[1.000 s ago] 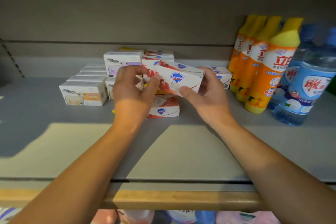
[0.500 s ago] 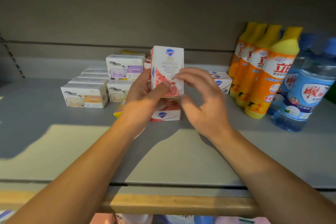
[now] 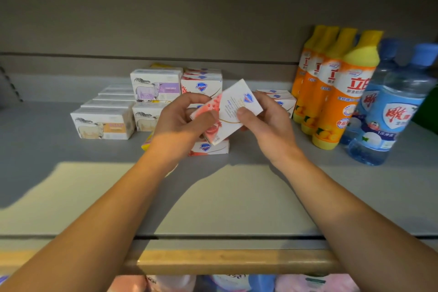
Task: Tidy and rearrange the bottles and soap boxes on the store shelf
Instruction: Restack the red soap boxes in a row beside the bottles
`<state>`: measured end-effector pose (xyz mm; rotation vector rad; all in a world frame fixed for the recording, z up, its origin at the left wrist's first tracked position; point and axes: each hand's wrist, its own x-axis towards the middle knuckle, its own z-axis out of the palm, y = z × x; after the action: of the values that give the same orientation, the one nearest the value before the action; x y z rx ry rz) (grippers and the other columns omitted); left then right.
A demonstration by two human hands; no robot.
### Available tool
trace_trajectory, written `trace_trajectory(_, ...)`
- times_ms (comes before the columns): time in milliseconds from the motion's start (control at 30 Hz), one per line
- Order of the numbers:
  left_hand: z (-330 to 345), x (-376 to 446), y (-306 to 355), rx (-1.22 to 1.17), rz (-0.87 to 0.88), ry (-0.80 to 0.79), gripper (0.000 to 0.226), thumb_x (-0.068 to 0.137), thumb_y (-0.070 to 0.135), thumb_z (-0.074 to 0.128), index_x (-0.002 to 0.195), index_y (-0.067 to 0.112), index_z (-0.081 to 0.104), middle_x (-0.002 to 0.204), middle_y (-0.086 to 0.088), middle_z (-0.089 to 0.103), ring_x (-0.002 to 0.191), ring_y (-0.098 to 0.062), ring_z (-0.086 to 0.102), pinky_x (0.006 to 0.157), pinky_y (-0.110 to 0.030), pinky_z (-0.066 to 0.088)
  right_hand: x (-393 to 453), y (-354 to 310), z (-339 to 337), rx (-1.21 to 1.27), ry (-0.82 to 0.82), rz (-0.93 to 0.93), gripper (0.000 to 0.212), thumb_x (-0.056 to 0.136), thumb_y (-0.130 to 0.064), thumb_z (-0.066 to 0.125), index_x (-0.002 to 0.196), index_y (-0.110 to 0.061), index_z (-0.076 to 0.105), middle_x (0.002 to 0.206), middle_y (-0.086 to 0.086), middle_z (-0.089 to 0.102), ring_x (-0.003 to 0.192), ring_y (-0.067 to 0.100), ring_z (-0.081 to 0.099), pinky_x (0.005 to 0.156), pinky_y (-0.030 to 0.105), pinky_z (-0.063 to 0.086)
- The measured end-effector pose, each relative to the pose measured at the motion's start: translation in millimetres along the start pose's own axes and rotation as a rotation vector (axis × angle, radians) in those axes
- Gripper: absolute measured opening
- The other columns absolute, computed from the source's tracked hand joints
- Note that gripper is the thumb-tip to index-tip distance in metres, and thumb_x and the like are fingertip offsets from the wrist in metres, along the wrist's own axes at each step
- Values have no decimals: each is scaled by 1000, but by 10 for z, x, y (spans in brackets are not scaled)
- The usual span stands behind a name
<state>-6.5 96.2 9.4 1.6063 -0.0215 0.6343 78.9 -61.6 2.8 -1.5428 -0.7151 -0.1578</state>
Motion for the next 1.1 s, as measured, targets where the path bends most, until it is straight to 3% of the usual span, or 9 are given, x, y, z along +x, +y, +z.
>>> trace_trajectory(133, 0, -1, -5, -3, 29, -5, 20, 81, 18, 72, 98, 28, 68, 85, 1, 75, 68, -15, 71, 59, -29, 58, -24, -29, -16, -25, 48, 15, 34, 73, -39, 71, 105, -37, 61, 105, -17, 71, 98, 7, 68, 79, 37, 60)
trace_trajectory(333, 23, 2, -6, 227, 84, 176, 17, 89, 30, 67, 105, 28, 70, 95, 9, 72, 76, -11, 69, 68, -26, 57, -112, -135, -36, -206, 165, -344, 51, 77, -19, 76, 122, -33, 56, 116, -13, 60, 112, 7, 59, 84, 30, 56)
trace_trajectory(433, 80, -49, 47, -41, -52, 71, 30, 94, 42, 52, 107, 23, 71, 98, -5, 73, 68, -23, 70, 65, -35, 59, -124, -191, -32, -440, 155, -576, 50, 77, -4, 74, 124, -21, 64, 117, -7, 56, 112, -6, 48, 91, 11, 41)
trace_trajectory(533, 92, -37, 70, -353, -210, -77, 56, 90, 52, 44, 119, 8, 64, 112, -21, 69, 99, -37, 68, 82, -50, 56, -181, -246, 44, -482, 42, -700, 54, 74, 15, 68, 121, -11, 67, 119, 9, 59, 114, 10, 53, 99, 17, 40)
trace_trajectory(700, -24, -19, 102, -531, -94, -166, 36, 93, 22, 53, 126, 9, 60, 118, -19, 66, 104, -32, 66, 77, -41, 55, -270, -235, 96, -496, -222, -584, 77, 75, 9, 56, 142, -27, 45, 134, -11, 56, 109, 14, 54, 97, 16, 39)
trace_trajectory(800, -48, -13, 81, -401, -43, -145, 45, 84, 8, 62, 128, 14, 59, 117, -15, 68, 103, -32, 66, 81, -44, 55, -229, -215, 78, -275, -83, -499, 67, 75, 2, 55, 134, -30, 52, 121, -8, 62, 91, 14, 61, 84, 27, 51)
trace_trajectory(900, -43, -30, 89, -227, 12, -160, 53, 77, 8, 68, 126, 26, 62, 123, -6, 67, 111, -29, 64, 88, -46, 53, -161, -169, -14, -207, 162, -408, 48, 79, -16, 62, 123, -35, 56, 115, -6, 58, 72, 12, 58, 68, 21, 50)
trace_trajectory(967, -35, -45, 91, -132, 23, -179, 59, 74, 4, 70, 127, 30, 61, 120, 0, 69, 110, -23, 65, 84, -40, 55, -128, -145, -61, -171, 209, -262, 43, 80, -31, 65, 120, -40, 55, 115, -11, 58, 75, 11, 57, 68, 23, 51)
trace_trajectory(1100, -8, -70, 81, -68, 19, -217, 69, 65, -1, 74, 125, 29, 59, 106, -4, 73, 97, -23, 70, 75, -33, 58, -120, -141, -94, -141, 22, -90, 46, 79, -37, 65, 125, -36, 58, 108, -27, 63, 99, -4, 59, 77, 13, 48)
